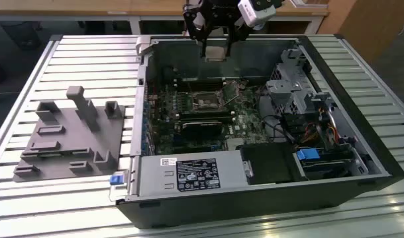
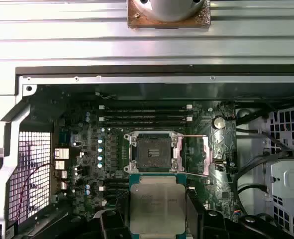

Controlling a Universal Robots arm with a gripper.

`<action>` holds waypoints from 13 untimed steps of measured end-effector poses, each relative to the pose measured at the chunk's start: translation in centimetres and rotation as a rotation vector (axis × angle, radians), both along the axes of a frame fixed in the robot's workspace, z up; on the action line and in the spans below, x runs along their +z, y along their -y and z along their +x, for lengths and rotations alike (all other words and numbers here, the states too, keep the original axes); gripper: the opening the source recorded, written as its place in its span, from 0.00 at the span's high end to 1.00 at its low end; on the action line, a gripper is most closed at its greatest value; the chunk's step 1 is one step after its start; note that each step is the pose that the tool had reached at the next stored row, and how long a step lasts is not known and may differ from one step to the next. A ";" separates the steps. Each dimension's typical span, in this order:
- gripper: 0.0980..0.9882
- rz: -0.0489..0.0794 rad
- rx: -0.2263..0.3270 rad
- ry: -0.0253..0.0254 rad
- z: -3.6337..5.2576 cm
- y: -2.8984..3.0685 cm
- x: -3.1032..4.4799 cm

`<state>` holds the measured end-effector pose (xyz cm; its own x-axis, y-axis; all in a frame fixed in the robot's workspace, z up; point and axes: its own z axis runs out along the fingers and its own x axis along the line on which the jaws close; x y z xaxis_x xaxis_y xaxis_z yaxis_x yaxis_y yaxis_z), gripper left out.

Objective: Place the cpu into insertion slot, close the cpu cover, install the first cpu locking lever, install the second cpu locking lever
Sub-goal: 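Place the cpu into insertion slot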

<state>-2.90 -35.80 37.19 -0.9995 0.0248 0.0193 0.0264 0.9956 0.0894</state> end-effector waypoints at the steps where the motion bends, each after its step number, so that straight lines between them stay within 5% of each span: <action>1: 0.50 0.000 0.000 0.0000 0.00 0.00 0.00; 7: 0.50 0.000 -0.025 -0.0001 0.00 0.00 -0.01; 13: 0.50 -0.001 -0.113 -0.0001 0.00 -0.01 -0.07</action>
